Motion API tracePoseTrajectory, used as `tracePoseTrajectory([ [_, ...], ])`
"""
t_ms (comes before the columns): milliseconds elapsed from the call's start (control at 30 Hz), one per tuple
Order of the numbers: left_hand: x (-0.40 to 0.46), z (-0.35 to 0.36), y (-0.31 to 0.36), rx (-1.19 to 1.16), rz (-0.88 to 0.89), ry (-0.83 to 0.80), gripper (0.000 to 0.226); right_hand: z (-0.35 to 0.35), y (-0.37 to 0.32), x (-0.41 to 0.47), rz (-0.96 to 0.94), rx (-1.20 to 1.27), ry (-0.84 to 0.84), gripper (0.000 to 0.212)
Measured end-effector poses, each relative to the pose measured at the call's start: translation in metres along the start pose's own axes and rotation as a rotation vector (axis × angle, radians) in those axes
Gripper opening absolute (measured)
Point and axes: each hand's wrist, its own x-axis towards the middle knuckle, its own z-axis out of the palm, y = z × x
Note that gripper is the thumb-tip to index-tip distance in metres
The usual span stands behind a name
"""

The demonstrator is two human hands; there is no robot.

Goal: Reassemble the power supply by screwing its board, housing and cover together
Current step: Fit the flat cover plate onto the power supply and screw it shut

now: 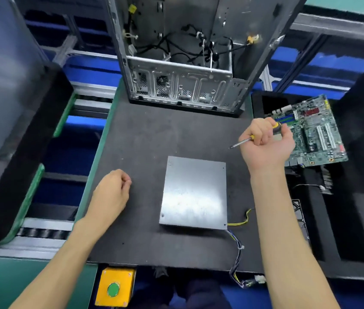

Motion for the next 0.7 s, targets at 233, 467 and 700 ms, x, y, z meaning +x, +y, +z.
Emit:
tracePoseTrajectory([
  [233, 0.001, -0.032, 0.086, -0.638, 0.105, -0.108, 0.016, -0.014, -0.006, -0.022, -0.175, 0.013, 0.037, 0.038],
  [467, -0.007, -0.037, 0.159, -0.941, 0.284, -0.37, 0.015, -0.022, 0.02, -0.031, -0.214, -0.056, 0.008, 0.041],
  [700, -0.011, -0.032, 0.161, -0.939, 0.223, -0.373, 0.01, -0.021, 0.022, -0.032, -0.248, -0.102, -0.017, 0.04],
])
